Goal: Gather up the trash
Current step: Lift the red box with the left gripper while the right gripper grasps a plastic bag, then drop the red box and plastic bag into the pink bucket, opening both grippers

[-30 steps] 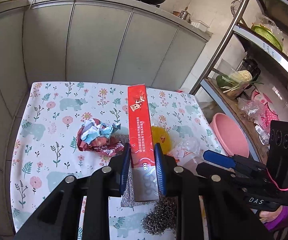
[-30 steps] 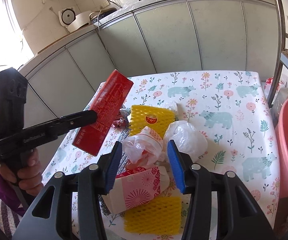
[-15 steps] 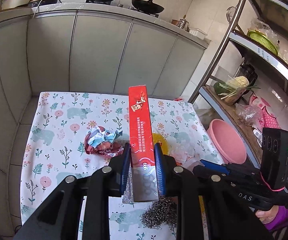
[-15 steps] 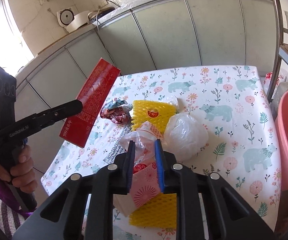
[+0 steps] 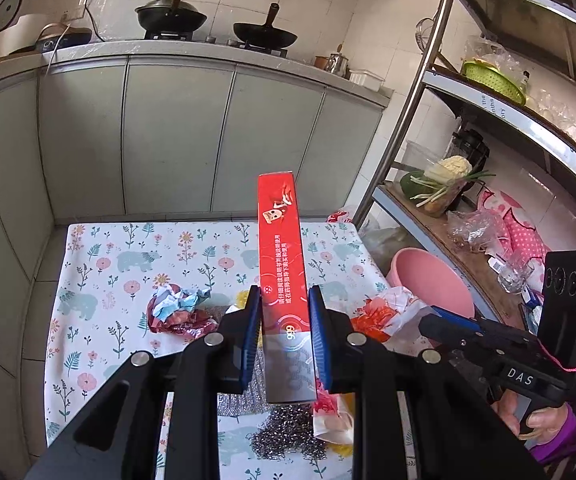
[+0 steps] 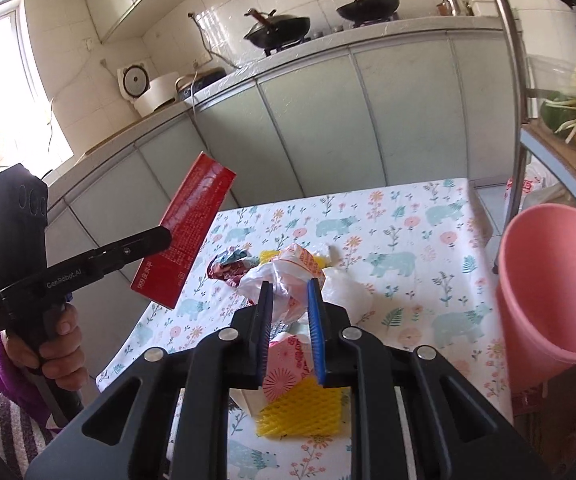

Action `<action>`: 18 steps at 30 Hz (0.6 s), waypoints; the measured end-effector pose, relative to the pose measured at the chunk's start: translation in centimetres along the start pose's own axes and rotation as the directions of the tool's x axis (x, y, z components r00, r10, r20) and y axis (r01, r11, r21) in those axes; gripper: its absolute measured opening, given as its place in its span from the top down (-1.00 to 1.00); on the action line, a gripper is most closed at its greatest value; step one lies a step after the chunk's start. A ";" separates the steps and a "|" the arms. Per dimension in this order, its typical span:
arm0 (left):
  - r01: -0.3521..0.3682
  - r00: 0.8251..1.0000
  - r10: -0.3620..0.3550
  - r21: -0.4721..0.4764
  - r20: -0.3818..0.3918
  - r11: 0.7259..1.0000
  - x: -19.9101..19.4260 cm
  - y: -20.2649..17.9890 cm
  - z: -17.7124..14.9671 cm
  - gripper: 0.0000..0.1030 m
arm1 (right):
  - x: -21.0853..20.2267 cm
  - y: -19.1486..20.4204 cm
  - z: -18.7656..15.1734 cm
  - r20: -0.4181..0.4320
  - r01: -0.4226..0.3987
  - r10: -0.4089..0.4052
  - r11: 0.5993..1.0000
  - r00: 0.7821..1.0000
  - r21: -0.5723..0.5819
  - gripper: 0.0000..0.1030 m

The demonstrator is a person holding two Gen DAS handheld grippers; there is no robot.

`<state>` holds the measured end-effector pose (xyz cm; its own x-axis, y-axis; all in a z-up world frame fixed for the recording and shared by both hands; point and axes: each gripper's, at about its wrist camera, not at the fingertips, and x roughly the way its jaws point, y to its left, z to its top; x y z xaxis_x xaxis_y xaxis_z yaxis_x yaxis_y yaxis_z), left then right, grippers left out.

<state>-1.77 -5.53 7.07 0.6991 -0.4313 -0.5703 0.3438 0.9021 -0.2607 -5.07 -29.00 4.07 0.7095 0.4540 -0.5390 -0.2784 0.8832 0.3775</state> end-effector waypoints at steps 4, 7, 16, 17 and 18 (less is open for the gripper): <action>0.024 1.000 -0.024 0.030 0.008 0.999 0.0 -1.9 0.5 0.56 | -2.0 -0.9 0.0 0.048 0.036 -0.037 0.999 0.998 0.015 0.66; 0.052 0.999 -0.052 0.055 0.006 0.997 0.3 -3.6 0.7 0.56 | -3.5 -1.8 -0.1 0.083 0.057 -0.060 0.998 0.995 0.038 0.66; 0.138 0.990 -0.138 0.135 -0.010 0.981 2.3 -9.2 1.8 0.56 | -8.3 -6.0 -0.9 0.179 0.168 -0.190 0.977 0.965 0.129 0.66; 0.148 0.989 -0.148 0.141 -0.014 0.979 2.6 -9.8 1.9 0.56 | -8.8 -6.6 -1.0 0.186 0.184 -0.209 0.973 0.960 0.141 0.66; 0.157 0.988 -0.156 0.145 -0.017 0.977 3.0 -10.5 2.0 0.56 | -9.1 -7.1 -1.1 0.190 0.198 -0.224 0.969 0.956 0.150 0.66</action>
<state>-2.00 -16.28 9.69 0.6262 -0.5662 -0.5359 0.5362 0.8118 -0.2312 -10.29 -39.26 5.47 0.8638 0.2133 -0.4565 -0.0325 0.9277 0.3720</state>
